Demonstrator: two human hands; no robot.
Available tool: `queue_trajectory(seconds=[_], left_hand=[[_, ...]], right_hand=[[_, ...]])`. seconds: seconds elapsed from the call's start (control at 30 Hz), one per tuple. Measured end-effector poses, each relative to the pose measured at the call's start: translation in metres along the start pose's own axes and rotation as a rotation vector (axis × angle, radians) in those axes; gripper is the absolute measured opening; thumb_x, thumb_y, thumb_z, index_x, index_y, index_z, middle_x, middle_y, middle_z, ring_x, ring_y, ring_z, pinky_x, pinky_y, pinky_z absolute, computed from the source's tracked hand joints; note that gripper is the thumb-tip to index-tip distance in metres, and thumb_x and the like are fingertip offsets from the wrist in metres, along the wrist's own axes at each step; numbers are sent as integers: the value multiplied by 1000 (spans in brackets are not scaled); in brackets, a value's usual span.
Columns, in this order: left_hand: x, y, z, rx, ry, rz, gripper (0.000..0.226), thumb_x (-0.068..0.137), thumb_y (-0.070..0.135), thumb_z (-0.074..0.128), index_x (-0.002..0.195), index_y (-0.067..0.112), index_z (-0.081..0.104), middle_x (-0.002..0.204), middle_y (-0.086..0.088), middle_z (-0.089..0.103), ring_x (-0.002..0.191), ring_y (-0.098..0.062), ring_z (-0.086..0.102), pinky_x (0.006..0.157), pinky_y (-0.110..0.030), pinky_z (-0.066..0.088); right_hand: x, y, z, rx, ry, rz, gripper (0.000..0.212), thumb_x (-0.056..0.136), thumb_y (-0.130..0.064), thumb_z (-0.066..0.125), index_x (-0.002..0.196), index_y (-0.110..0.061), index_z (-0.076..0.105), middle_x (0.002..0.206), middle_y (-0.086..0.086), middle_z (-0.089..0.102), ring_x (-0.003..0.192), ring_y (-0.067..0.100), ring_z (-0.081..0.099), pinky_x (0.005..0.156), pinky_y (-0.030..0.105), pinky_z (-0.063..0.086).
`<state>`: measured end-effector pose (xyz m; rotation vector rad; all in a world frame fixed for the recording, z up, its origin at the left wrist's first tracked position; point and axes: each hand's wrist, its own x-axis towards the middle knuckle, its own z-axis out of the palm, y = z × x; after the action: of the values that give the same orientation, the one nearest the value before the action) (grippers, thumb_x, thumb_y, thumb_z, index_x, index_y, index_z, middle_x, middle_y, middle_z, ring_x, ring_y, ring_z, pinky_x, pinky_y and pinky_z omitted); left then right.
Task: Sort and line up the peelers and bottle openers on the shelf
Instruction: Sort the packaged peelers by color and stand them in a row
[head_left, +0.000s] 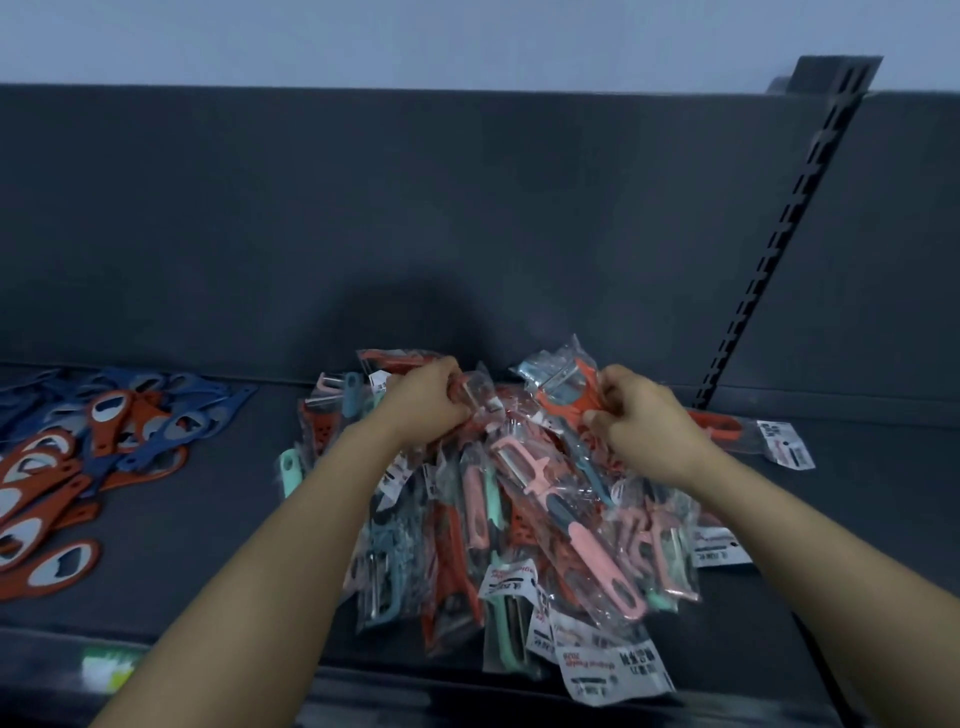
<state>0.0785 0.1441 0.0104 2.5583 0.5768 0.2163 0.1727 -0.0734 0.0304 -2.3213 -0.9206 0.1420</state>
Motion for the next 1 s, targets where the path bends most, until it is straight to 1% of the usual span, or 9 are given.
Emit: queue_trajectory(seconds=[0.07,0.2,0.4,0.47,0.57,0.67,0.8,0.9,1.0], left_hand=[[-3,0,0,5,-113,-76,34,81,27,63,112,17,54,96,-3,63,91,-25,59,72,-30,42],[-7,-1,7,-82,-166,-173,46,81,30,62,123,17,52,112,-5,60,98,-23,56,77,-28,44],[-16,6,13,190,41,-207,50,68,42,68,111,21,52,122,-8,33,118,-30,28,98,-43,27],[-23,8,9,224,97,-212,59,69,44,68,117,16,47,126,-12,37,119,-31,30,99,-44,26],[-41,11,-4,168,204,-275,67,73,47,66,123,13,38,112,-13,54,114,-33,43,102,-46,26],[-65,14,-18,23,306,-330,55,76,50,65,111,12,46,94,-5,57,94,-29,56,78,-35,39],[-105,21,-27,-250,180,-460,34,71,48,71,78,15,66,72,2,71,70,-16,67,61,-26,50],[-136,27,-15,-369,-15,-526,25,76,39,73,71,15,65,53,11,67,46,0,61,40,-12,40],[-156,33,5,-318,-95,-521,23,81,30,71,69,16,58,53,9,57,42,-3,50,36,-10,34]], right_hand=[[-1,0,0,-15,-5,-1,19,89,-13,57,78,-15,42,69,-3,50,60,8,45,50,24,35],[-3,4,-3,-33,18,29,24,87,-10,57,73,-19,39,68,-4,49,60,6,44,48,22,31],[-9,15,-16,-30,60,88,25,87,-9,56,71,-16,37,68,0,48,62,15,45,49,26,31],[-11,15,-16,-31,-5,69,16,88,-12,56,77,-11,45,73,2,52,69,22,48,56,30,35],[-14,11,-10,34,-143,26,9,89,-15,58,83,-9,56,74,3,59,70,21,54,61,29,41],[-14,1,0,0,-142,-58,19,89,-15,56,72,-16,48,66,-4,50,62,13,47,51,26,32],[-13,-13,12,-45,-136,-195,33,88,-16,57,64,-22,35,62,-7,42,56,3,36,45,18,21],[-15,-16,15,-71,-144,-220,34,89,-18,56,64,-21,33,61,-5,40,54,6,35,45,23,19],[-19,-12,12,-59,-146,-204,34,88,-17,56,63,-20,33,61,-3,41,54,9,36,45,26,21]])
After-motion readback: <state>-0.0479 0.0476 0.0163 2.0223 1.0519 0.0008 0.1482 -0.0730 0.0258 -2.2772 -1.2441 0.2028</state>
